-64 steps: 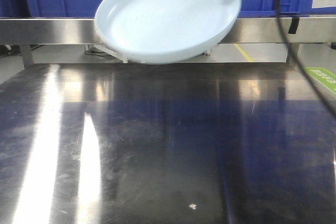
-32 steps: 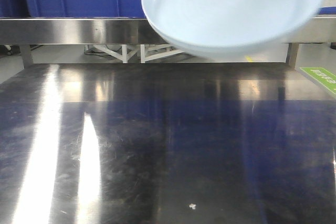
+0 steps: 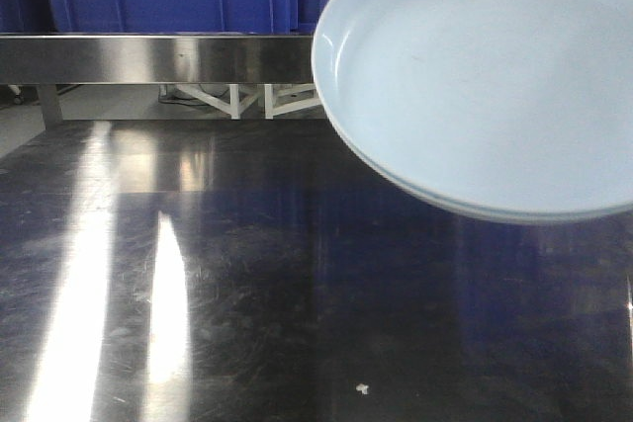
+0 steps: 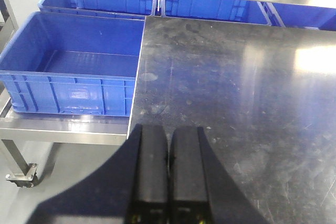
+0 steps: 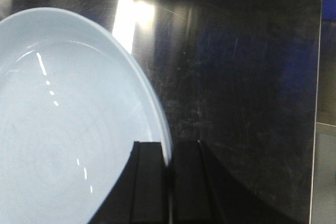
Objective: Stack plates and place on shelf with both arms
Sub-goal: 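Lift the stacked plates up off the table with the right gripper, then hold the stacked plates raised in the right gripper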
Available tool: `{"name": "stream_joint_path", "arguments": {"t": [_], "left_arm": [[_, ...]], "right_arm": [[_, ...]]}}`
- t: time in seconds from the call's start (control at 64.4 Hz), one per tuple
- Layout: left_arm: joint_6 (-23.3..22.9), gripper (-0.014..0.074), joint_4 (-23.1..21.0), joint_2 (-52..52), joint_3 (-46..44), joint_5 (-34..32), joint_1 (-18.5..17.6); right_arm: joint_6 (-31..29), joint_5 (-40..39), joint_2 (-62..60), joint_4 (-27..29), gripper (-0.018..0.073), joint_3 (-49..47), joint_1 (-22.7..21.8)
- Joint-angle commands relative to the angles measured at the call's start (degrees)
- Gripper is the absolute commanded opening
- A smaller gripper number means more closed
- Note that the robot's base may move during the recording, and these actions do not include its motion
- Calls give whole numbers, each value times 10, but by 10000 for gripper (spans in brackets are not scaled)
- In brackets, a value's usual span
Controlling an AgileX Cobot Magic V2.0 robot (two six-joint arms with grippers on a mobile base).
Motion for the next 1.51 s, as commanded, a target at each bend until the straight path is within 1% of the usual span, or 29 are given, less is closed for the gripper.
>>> {"name": "stream_joint_path", "arguments": {"t": [0.0,1.492], "left_arm": [[-2,85,-4,0,-16,-50,-4],[-2,85,-4,0,-16,-50,-4]], "right_arm": [[-2,-63,-13,2,20,-8,-4],[-2,-65,-11,2,20,-7,-4]]}}
